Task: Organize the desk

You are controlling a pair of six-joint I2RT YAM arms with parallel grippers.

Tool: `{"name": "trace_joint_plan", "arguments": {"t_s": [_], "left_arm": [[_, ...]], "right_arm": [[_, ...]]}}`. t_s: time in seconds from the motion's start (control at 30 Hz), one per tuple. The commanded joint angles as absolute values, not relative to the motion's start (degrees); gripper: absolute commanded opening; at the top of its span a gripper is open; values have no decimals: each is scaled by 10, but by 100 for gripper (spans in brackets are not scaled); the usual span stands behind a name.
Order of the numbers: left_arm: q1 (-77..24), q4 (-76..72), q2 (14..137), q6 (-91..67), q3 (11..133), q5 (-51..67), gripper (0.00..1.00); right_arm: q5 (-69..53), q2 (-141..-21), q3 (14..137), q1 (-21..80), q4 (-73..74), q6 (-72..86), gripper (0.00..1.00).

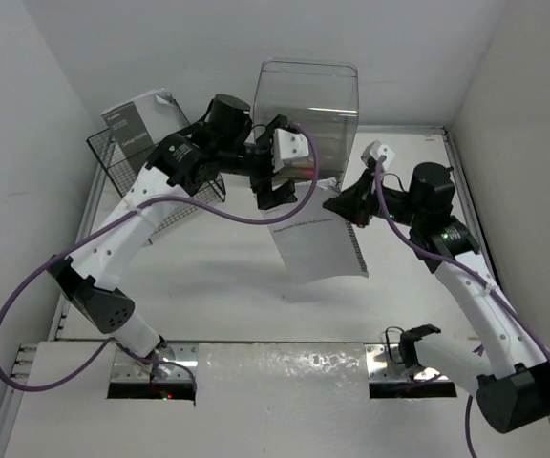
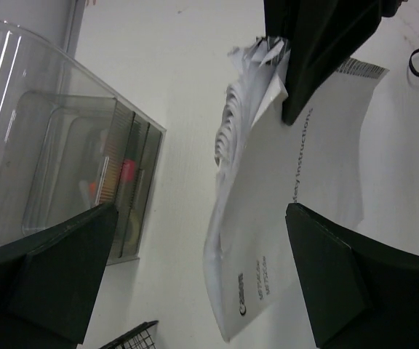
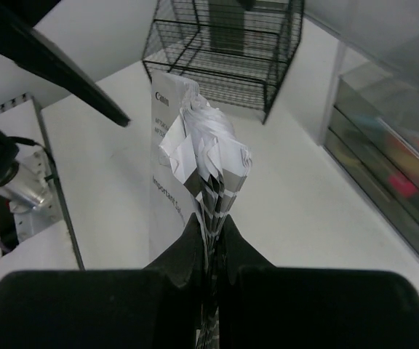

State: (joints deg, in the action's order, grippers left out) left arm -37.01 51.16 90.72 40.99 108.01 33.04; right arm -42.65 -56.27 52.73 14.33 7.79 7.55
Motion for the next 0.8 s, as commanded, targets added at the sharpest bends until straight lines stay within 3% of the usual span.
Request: {"name": "trace_joint_plan", "arguments": {"t_s": [0.0,0.17,0.33,0.47,0.53,0.57,0.67,0.7,0.73,0.77], "left_arm": [[-372,483,875,446,1065,331,100],[-372,541,883,483,1058,353,100],[-372,495,905,429,1045,302,96],[-372,521,932,415,1091,315,54],[-372,534,934,413,1107,313,21],[-373,527,930,402,1107,304,0],[-372,528,912,404,1099,290,0],[-372,527,908,402,1099,277,0],[-372,527,897,399,1100,239,0],[-371,530,892,400,1106,214,0]], "right_arm": [[-450,-569,548,169,-35,80,0],[-472,-591,546,185,-99,101,0],[-501,-611,548,195,-120,112,0],[-506,-605,541,199,-117,101,0],[-506,-605,537,199,-115,96,0],[-506,-606,535,199,-114,95,0],[-499,-620,535,201,-113,100,0],[-487,-624,537,201,-108,104,7],[-463,-628,540,200,-85,97,32],[-455,-632,545,201,-70,89,46]]}}
